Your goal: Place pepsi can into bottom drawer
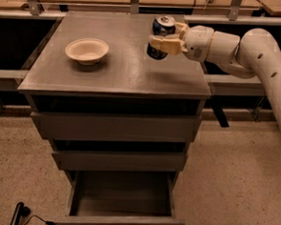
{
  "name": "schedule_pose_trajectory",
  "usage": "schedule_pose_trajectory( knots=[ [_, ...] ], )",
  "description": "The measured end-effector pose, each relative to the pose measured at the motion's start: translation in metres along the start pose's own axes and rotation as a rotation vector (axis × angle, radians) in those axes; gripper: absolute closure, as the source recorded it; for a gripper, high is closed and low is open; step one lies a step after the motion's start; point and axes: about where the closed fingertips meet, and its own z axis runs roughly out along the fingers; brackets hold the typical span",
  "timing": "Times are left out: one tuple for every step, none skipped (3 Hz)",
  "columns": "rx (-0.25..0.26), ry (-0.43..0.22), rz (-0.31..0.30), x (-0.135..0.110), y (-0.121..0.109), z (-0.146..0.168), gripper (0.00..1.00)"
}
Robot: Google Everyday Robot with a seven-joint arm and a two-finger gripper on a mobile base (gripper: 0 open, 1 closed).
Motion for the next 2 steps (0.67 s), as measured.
schedule_pose_trajectory(
  knots=[
    [-0.074,-0.016,-0.074,-0.047,0.057,-0.05,1.0],
    [-0.115,0.046,-0.029,-0.036,0.117,-0.095,1.0]
  ],
)
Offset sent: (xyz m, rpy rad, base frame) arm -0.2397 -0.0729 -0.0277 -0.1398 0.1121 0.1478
